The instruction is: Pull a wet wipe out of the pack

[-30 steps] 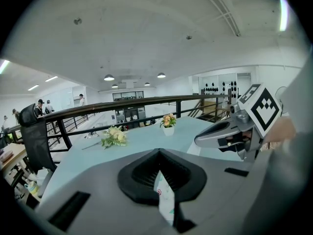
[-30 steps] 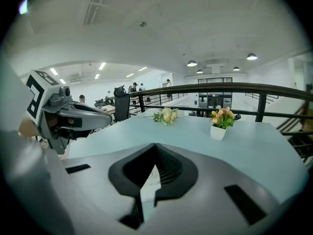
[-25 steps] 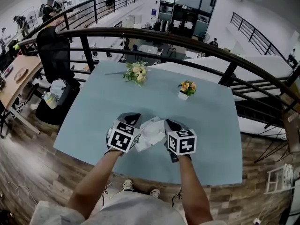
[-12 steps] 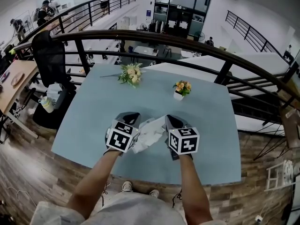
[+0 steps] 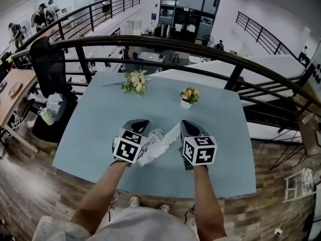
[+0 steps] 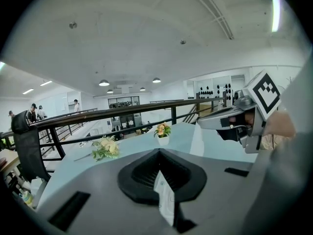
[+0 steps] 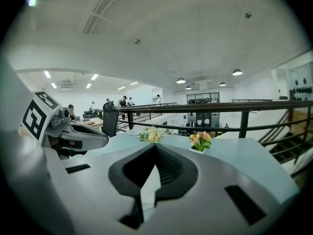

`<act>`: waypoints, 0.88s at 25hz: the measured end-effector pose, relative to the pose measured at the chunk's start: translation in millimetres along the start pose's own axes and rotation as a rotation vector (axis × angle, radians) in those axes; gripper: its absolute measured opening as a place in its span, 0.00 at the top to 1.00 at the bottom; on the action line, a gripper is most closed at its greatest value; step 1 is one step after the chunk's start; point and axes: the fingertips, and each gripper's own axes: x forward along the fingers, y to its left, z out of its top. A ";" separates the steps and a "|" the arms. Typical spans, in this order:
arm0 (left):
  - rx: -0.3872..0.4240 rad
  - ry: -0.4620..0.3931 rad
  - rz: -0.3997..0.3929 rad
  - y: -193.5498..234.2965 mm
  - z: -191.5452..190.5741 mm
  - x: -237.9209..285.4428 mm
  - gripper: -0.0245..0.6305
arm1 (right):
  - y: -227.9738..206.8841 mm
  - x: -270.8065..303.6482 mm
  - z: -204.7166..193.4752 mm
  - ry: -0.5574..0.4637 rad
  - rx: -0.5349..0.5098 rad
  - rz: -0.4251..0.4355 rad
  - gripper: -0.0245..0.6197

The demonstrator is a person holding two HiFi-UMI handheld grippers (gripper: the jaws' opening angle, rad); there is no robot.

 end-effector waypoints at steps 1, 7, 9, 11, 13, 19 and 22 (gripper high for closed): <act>0.001 -0.004 -0.001 -0.8 2.2 -0.2 0.97 | -2.4 -2.3 1.9 -0.006 0.001 -0.008 0.96; 0.009 -0.030 -0.001 -3.0 12.2 -1.2 0.97 | -16.1 -15.5 11.5 -0.040 0.005 -0.052 0.96; 0.008 -0.038 0.000 -3.7 16.0 -2.1 0.97 | -20.3 -21.2 15.0 -0.050 0.008 -0.064 0.96; 0.008 -0.047 0.002 -4.2 20.0 -3.2 0.97 | -23.6 -27.5 20.1 -0.063 0.014 -0.072 0.96; 0.004 -0.056 0.003 -3.3 23.3 -4.5 0.97 | -25.3 -33.3 26.6 -0.079 0.013 -0.079 0.96; -0.008 -0.085 0.012 0.3 32.6 -8.9 0.97 | -27.6 -50.9 42.6 -0.129 -0.005 -0.103 0.96; -0.019 -0.106 0.018 3.3 39.4 -12.9 0.97 | -28.6 -58.7 49.0 -0.149 -0.020 -0.119 0.96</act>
